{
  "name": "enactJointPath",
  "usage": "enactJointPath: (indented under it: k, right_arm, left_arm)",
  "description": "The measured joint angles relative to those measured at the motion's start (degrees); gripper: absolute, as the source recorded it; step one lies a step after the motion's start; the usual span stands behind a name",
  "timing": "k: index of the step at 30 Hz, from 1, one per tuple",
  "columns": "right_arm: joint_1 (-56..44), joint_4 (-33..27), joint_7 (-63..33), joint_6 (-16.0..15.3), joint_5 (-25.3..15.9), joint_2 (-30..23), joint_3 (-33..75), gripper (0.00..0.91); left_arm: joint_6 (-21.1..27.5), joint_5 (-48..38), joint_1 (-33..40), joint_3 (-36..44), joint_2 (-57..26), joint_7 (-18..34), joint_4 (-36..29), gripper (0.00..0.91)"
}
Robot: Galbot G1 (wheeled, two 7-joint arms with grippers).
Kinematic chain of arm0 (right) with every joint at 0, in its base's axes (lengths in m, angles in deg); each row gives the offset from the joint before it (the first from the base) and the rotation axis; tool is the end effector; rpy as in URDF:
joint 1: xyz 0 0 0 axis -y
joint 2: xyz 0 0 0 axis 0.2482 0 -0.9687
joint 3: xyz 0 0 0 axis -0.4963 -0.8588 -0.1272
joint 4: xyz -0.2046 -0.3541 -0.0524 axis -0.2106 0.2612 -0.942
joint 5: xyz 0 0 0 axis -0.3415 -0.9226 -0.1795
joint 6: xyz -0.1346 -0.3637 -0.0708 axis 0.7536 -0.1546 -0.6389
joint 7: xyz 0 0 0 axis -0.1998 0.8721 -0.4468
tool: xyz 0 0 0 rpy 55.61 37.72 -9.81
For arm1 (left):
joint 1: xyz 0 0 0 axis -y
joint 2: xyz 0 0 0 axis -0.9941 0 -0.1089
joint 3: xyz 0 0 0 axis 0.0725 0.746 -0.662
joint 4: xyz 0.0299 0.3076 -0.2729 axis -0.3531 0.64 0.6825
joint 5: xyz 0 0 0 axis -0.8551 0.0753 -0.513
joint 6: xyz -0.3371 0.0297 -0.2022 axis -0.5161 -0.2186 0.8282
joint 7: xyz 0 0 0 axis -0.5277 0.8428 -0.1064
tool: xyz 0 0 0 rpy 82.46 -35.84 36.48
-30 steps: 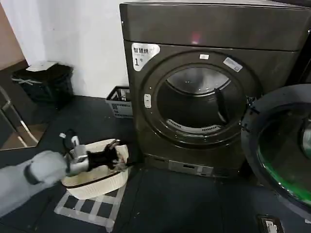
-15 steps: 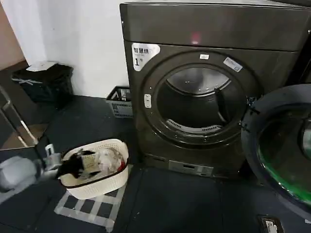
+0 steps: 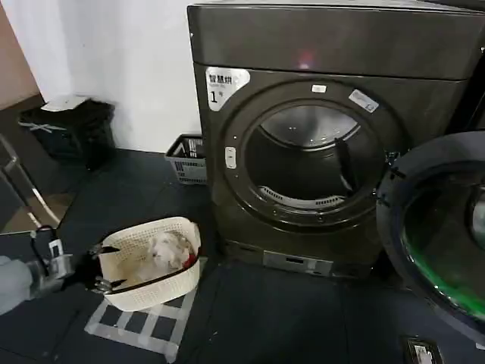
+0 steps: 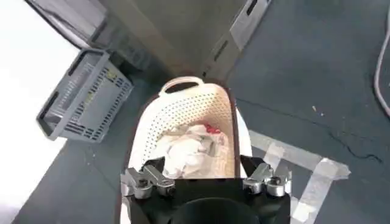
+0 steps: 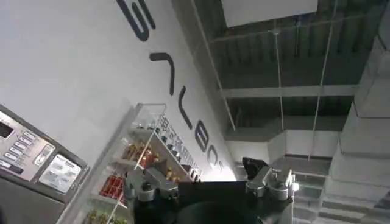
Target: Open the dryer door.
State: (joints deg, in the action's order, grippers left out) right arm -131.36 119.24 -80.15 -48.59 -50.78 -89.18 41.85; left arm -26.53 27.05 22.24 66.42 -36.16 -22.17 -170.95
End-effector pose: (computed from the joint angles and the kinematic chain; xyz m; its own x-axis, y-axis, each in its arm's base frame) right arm -0.0868 -0.4593 -0.0110 -0.2959 0.7030 -0.6467 0.9488 0.1380 -0.2841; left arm 0.3750 0.3101 -0.1723 -0.6370 0.3168 0.7028 0.7648 0.3742 0.5245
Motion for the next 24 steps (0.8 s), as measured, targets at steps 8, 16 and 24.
enactJointPath:
  k: [8,16,24]
  right_arm:
    - [-0.66,-0.21,0.00,0.25,0.00,-0.14,0.42,0.907]
    - [-0.60,-0.11,0.11,0.26,0.11,-0.16,0.40,0.907]
    - [-0.67,-0.17,0.22,0.18,0.38,0.32,0.88,0.907]
  left_arm:
    - [0.04,0.19,-0.17,-0.32,0.67,0.03,0.88,0.907]
    - [0.91,2.99,-0.35,-0.32,0.23,-1.06,1.15,0.907]
    - [1.70,3.62,-0.76,-0.31,0.19,-0.47,1.19,0.907]
